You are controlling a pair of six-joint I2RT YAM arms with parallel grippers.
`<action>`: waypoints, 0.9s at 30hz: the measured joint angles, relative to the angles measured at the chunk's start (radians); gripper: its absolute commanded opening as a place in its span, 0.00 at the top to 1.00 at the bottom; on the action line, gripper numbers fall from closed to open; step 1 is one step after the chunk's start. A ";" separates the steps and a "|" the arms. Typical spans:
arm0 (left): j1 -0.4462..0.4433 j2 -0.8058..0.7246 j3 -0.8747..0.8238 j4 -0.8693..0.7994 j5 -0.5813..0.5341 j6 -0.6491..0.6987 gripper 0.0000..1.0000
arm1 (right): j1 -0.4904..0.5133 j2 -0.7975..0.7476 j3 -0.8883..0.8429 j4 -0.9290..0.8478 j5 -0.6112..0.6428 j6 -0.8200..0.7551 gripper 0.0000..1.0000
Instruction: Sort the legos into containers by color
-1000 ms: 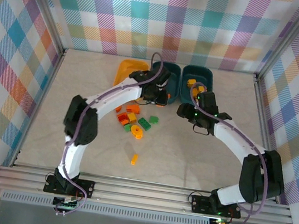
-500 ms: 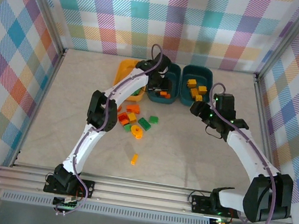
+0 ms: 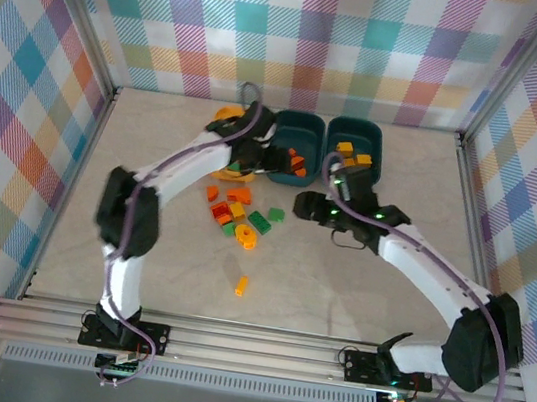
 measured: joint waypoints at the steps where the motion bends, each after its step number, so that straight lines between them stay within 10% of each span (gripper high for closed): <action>1: 0.005 -0.102 -0.116 0.030 -0.019 -0.025 0.21 | 0.045 0.026 0.007 -0.002 0.018 -0.008 0.31; 9: 0.070 -0.556 -0.764 0.104 -0.201 -0.244 0.16 | 0.288 0.213 0.020 -0.009 0.109 -0.005 0.25; 18: 0.077 -0.806 -1.007 0.060 -0.267 -0.363 0.16 | 0.547 0.406 0.129 -0.083 0.185 0.265 0.23; 23: 0.078 -0.932 -1.049 0.055 -0.267 -0.379 0.16 | 0.572 0.522 0.196 -0.099 0.224 0.359 0.34; 27: 0.078 -1.025 -1.077 0.037 -0.270 -0.387 0.12 | 0.572 0.536 0.198 -0.113 0.256 0.403 0.63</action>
